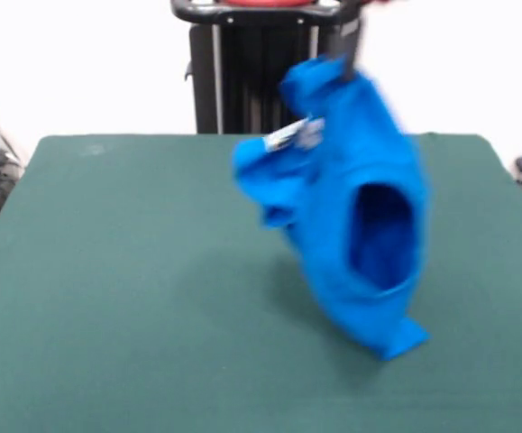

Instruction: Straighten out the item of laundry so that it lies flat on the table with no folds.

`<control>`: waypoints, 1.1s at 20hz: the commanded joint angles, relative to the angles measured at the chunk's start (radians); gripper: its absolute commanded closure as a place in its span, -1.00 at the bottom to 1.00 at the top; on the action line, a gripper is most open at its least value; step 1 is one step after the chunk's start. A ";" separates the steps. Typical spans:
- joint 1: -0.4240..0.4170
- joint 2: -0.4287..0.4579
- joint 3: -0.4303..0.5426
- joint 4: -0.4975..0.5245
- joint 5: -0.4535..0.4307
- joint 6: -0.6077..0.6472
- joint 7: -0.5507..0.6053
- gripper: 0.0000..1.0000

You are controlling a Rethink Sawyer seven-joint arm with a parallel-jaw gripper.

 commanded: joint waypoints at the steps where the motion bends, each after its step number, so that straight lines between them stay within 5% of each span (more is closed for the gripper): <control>1: -0.034 0.139 -0.007 0.171 -0.172 -0.192 -0.071 1.00; 7: 0.060 0.247 -0.145 0.090 -0.341 -0.294 0.064 1.00; 22: 0.230 0.499 -0.445 -0.032 -0.389 -0.486 0.212 1.00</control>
